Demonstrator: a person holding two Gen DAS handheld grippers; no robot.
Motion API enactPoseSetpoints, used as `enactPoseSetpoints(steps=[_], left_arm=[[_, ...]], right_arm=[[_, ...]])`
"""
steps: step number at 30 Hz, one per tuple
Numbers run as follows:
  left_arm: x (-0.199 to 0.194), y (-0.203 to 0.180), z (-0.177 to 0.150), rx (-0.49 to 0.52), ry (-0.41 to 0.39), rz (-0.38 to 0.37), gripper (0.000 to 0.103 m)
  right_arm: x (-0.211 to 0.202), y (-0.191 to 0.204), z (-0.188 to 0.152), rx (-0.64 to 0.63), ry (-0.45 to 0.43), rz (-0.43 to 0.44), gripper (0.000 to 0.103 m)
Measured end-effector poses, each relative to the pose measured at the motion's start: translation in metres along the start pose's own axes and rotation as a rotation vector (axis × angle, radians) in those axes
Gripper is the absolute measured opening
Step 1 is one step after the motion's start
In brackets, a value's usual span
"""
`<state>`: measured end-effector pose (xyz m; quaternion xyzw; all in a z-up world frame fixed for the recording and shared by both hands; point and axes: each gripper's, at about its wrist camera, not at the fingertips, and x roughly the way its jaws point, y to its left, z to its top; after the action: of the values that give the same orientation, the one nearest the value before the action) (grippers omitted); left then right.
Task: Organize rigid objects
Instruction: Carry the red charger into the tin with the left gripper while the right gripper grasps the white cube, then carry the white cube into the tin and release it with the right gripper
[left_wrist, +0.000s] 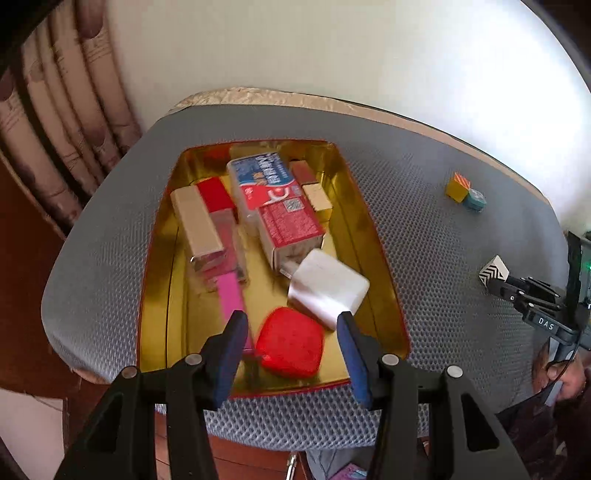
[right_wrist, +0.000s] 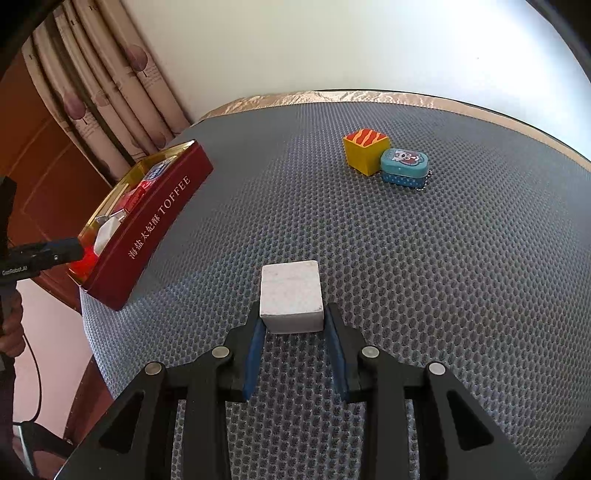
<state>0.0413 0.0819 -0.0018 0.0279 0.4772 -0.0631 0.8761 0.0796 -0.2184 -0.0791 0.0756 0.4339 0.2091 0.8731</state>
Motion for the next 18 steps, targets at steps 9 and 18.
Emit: enactPoseSetpoints(steps=[9, 18], left_arm=[[-0.018, 0.005, 0.001, -0.076, -0.08, 0.06, 0.051], [-0.065, 0.009, -0.067, -0.314, -0.216, 0.194, 0.051]], right_arm=[[0.001, -0.001, -0.001, 0.0, 0.003, 0.009, 0.03], [-0.003, -0.001, 0.001, 0.012, 0.02, 0.013, 0.03]])
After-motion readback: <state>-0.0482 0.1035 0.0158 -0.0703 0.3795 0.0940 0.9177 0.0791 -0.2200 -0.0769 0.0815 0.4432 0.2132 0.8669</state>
